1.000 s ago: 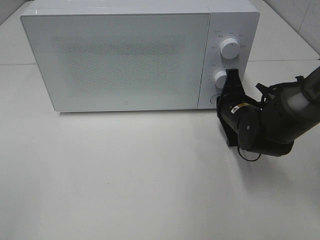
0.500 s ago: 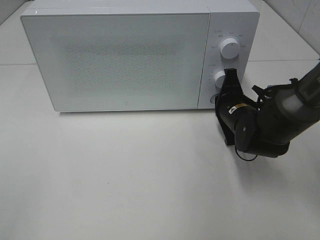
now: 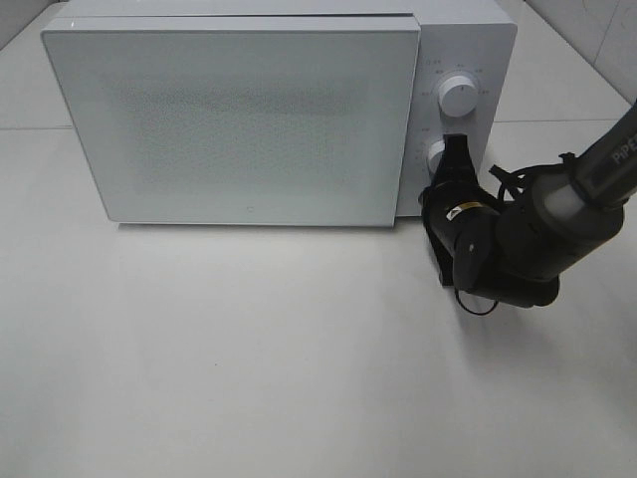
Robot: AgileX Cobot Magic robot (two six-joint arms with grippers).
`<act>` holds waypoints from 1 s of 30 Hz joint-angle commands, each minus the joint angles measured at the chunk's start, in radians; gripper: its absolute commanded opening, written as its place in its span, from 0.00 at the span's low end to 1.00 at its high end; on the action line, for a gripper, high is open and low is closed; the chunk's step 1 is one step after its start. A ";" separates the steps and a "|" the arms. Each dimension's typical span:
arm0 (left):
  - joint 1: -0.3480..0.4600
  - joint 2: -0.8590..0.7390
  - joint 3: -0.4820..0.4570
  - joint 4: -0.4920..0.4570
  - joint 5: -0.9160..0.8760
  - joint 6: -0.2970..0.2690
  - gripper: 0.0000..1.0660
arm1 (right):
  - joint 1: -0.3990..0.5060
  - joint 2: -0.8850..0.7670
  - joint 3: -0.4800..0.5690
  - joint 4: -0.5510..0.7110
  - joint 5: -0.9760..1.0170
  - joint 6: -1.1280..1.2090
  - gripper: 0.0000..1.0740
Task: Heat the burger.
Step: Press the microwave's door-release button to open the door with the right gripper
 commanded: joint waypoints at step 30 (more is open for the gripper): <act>0.002 -0.012 0.002 0.000 -0.002 0.001 0.94 | -0.031 -0.034 -0.033 -0.017 -0.234 0.017 0.00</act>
